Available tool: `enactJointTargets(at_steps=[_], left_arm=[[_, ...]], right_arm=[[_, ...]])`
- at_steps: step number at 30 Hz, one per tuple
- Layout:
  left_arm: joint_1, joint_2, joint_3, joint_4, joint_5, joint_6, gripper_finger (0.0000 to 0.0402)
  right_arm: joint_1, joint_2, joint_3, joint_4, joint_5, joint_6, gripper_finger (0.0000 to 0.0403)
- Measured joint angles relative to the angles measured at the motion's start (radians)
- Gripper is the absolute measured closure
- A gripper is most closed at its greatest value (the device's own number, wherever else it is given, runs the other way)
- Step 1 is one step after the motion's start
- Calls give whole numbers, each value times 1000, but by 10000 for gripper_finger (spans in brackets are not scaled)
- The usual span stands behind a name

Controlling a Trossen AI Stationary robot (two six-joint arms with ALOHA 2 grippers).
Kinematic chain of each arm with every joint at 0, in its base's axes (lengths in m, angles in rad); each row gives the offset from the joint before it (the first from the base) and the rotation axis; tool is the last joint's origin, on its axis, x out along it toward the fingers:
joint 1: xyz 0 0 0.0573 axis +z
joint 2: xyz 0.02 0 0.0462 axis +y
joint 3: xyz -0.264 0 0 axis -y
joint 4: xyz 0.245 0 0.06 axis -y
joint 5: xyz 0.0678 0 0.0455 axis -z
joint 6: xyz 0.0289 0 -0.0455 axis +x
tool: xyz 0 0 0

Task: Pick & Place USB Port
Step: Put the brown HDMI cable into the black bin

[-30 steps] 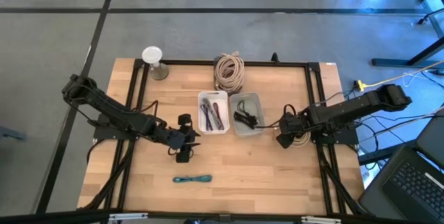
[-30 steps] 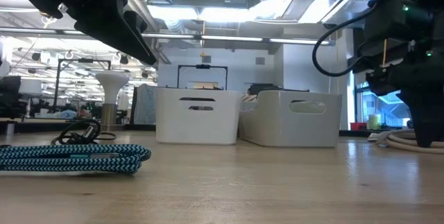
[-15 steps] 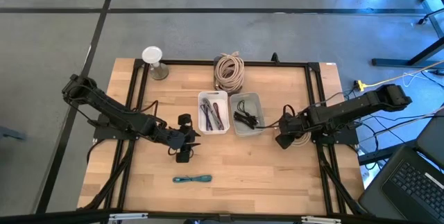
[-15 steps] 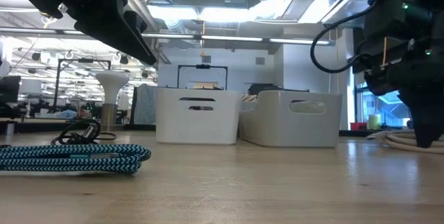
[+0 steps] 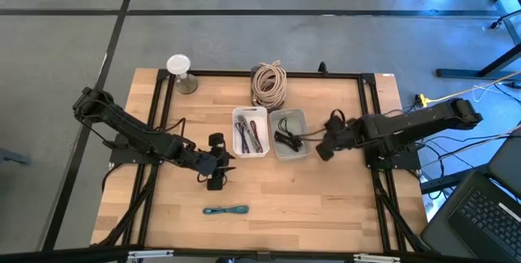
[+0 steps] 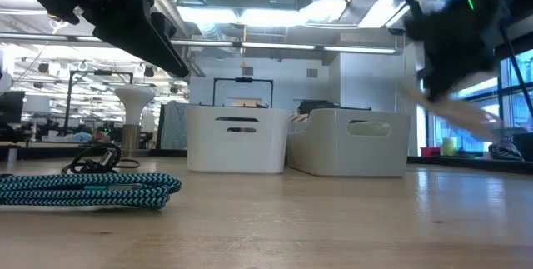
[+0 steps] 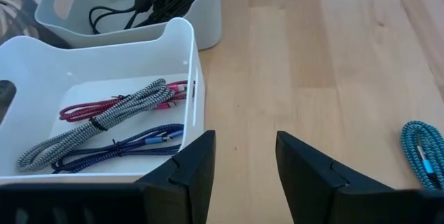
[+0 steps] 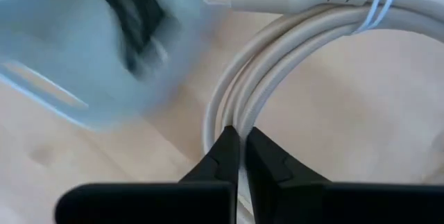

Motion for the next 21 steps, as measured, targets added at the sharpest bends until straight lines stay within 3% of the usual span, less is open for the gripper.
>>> enactJointTargets(at_steps=[5, 8, 13, 21], left_arm=[[0, 0, 0, 0, -12, 0, 258], [0, 0, 0, 2, -47, 0, 258], [0, 0, 0, 32, -81, 0, 258], [0, 0, 0, 46, -89, 31, 258]], right_arm=[[-24, -1, 230, -1, 126, -141, 395], [-69, 16, 319, 113, 124, -269, 395], [-176, 118, 441, 228, 46, -443, 395], [-387, 440, 719, 143, -150, -661, 395]])
